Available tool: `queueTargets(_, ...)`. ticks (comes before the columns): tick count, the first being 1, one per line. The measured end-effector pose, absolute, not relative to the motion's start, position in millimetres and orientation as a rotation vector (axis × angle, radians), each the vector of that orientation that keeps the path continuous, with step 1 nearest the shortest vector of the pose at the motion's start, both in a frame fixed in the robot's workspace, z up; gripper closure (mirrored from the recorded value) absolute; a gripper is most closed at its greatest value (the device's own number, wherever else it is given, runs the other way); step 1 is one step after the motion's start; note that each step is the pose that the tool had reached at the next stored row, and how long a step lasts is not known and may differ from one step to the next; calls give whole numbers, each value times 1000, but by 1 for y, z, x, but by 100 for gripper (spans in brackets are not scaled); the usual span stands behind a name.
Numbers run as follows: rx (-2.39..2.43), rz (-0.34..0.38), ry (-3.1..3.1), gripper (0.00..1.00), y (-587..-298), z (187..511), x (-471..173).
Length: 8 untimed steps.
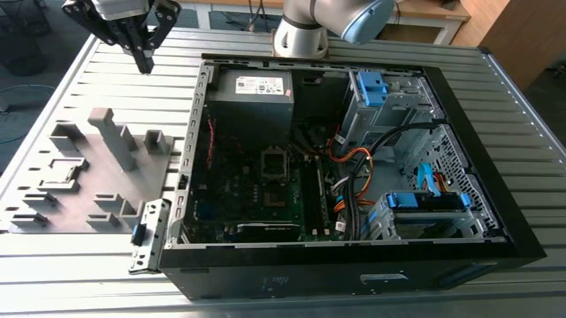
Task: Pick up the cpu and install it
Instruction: 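Reach for the cpu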
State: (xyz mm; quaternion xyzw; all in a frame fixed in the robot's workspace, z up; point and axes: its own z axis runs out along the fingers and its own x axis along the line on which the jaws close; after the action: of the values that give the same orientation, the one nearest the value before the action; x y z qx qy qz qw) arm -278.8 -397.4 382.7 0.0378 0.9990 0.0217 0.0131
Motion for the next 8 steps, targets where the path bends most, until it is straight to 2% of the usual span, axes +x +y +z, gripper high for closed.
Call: queueTargets(8,118,68,3112,89,-397,381,-298)
